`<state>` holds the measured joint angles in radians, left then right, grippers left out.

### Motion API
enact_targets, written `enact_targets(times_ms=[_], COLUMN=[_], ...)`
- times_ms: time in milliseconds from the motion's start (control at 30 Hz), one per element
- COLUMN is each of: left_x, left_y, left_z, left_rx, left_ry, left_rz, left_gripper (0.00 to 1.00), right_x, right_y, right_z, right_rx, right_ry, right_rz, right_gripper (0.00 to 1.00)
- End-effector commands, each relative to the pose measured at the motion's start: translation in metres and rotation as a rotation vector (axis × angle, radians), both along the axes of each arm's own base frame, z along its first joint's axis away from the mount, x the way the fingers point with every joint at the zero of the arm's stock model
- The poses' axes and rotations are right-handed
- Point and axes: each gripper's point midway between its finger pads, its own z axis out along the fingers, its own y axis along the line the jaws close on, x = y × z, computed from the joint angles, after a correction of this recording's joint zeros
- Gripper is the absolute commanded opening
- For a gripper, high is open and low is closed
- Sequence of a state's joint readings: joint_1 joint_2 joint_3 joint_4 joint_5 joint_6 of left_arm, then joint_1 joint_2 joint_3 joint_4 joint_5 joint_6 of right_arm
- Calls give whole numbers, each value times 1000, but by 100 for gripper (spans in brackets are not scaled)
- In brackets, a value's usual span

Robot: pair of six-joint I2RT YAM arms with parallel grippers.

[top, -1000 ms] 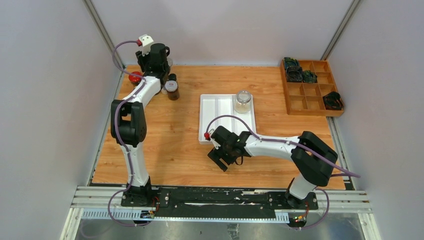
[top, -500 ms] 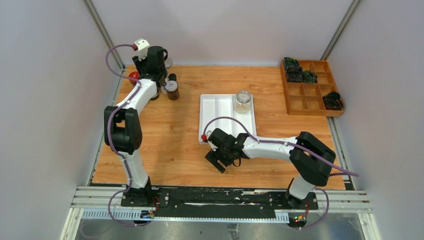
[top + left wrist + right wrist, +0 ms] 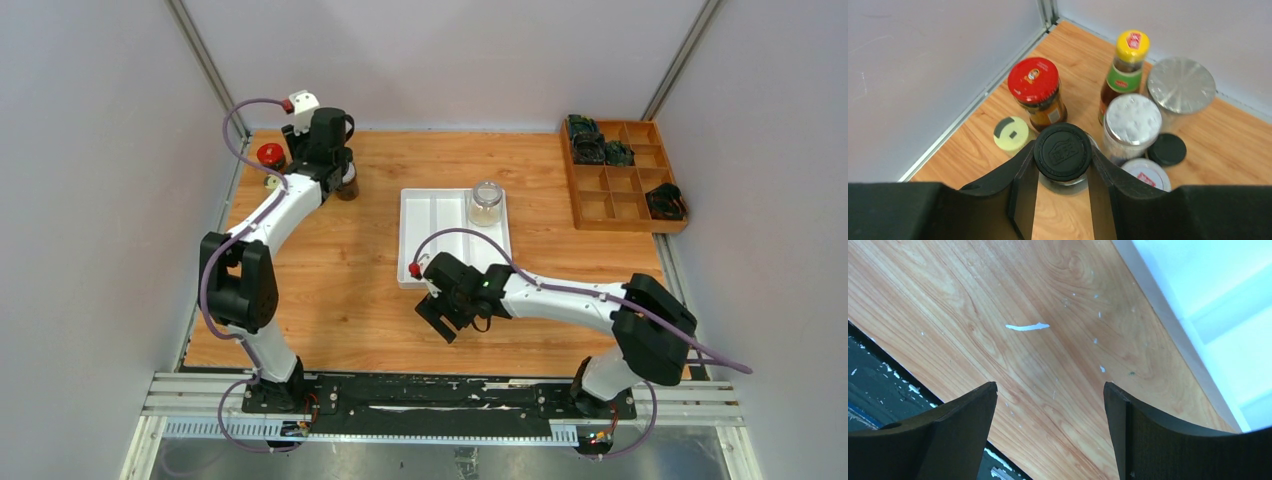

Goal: Organize the condiment bottles
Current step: Pick up the bottle from the corner of the board.

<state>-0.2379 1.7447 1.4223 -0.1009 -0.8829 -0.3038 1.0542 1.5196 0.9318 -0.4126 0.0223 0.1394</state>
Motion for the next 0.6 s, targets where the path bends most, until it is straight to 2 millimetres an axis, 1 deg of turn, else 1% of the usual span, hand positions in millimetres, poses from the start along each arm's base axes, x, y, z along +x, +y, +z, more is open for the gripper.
enact_targets(times_ms=[0, 133, 267, 333, 433, 567], left_x=[-29, -48, -55, -53, -42, -24], left_y=[-24, -31, -29, -26, -23, -14], left_z=[-31, -35, -30, -24, -14, -13], left_rx=[9, -12, 1, 22, 49, 12], left_ry=[125, 129, 128, 124, 122, 113], left_rz=[-61, -89, -94, -88, -87, -81], left_gripper=[3, 3, 3, 4, 4, 5], right_x=[-1, 1, 0, -3, -6, -10], right_y=[-10, -10, -12, -12, -12, -14], right_z=[20, 39, 47, 48, 44, 38], right_rx=[-10, 25, 45, 54, 55, 52], right_ry=[-42, -68, -75, -65, -45, -27], right_rz=[-21, -31, -39, -41, -47, -59], right_gripper=[84, 84, 84, 84, 84, 84])
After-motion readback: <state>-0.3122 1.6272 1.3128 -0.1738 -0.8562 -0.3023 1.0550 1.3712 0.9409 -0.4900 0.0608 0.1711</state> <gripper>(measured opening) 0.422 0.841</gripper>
